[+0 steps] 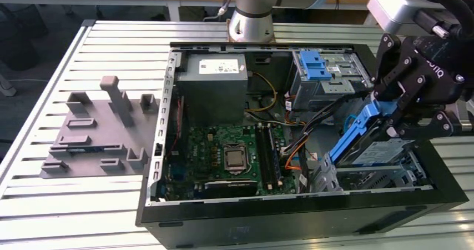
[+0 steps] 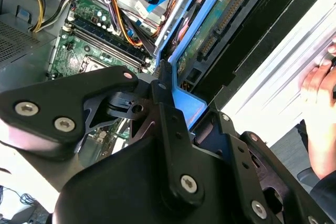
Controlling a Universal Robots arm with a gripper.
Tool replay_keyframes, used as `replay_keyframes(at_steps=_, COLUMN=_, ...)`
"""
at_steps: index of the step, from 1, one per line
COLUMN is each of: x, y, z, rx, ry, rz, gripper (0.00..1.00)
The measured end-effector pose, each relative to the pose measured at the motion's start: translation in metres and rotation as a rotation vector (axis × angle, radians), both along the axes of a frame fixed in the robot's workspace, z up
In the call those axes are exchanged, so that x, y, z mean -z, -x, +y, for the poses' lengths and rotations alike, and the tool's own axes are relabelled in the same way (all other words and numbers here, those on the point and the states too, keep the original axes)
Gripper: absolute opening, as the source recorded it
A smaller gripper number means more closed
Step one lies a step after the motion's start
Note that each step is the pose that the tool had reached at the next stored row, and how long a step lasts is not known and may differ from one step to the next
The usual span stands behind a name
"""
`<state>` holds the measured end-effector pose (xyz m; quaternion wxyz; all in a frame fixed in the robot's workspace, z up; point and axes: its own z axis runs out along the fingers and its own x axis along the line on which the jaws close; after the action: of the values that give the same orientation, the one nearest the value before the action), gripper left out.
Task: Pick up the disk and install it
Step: 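Insert the disk into the insertion slot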
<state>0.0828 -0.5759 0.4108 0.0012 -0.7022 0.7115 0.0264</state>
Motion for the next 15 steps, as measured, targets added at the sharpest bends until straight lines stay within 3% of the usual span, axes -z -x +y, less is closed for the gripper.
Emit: replay_keyframes(at_steps=15, x=0.0106, y=0.0000, z=-0.0001, rx=0.000, ry=0.0000, rz=0.0000, gripper=0.36)
